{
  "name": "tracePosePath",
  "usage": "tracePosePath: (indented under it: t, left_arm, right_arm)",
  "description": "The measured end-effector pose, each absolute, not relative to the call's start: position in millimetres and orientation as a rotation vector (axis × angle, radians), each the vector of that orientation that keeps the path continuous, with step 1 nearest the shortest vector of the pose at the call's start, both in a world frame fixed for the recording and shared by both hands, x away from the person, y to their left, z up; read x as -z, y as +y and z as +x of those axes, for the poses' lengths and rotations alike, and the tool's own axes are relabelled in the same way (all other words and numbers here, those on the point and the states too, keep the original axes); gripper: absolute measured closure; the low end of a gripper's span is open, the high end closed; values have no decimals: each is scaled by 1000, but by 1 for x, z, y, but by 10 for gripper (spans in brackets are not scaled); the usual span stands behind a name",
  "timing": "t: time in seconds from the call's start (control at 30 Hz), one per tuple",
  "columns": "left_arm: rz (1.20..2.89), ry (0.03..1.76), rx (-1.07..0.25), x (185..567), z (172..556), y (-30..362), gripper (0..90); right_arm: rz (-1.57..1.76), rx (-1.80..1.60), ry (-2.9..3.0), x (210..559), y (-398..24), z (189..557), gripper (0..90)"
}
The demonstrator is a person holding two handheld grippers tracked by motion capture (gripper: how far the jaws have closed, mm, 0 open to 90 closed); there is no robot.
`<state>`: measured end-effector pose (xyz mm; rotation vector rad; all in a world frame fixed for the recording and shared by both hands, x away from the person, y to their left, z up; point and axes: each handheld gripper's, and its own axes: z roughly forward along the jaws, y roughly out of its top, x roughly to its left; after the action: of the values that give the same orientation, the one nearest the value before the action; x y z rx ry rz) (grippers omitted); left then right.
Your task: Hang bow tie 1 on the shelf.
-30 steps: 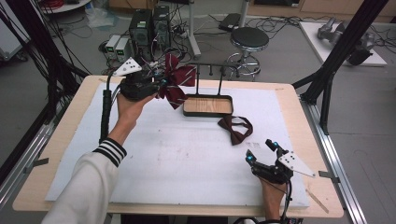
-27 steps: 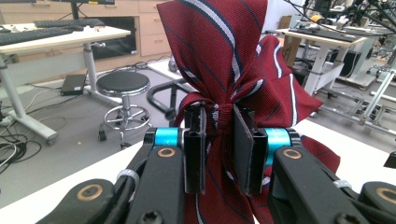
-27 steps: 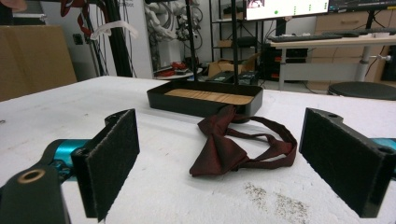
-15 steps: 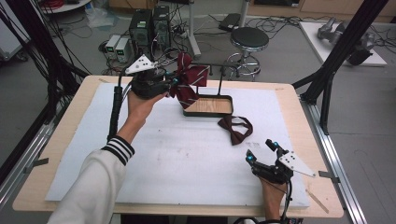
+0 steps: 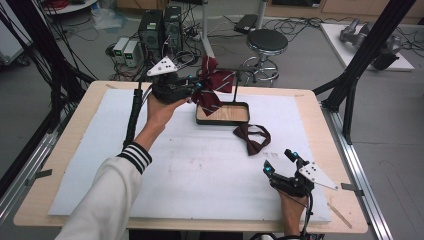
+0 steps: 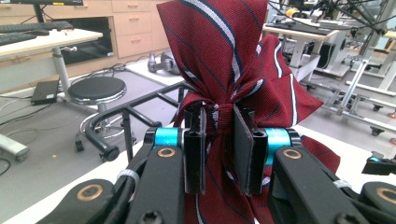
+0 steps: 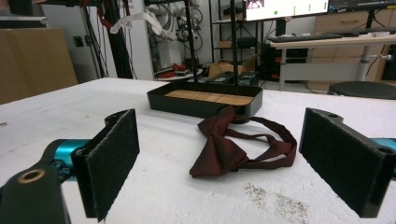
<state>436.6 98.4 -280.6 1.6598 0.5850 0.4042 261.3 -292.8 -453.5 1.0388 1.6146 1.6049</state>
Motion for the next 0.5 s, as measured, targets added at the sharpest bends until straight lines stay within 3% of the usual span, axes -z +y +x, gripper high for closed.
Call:
tracePosePath:
  t: [0.5]
  left_arm:
    - [1635,601,-383,279,461,95,754]
  right_arm:
    - [1041,-1602,1611,453,-292,262,112]
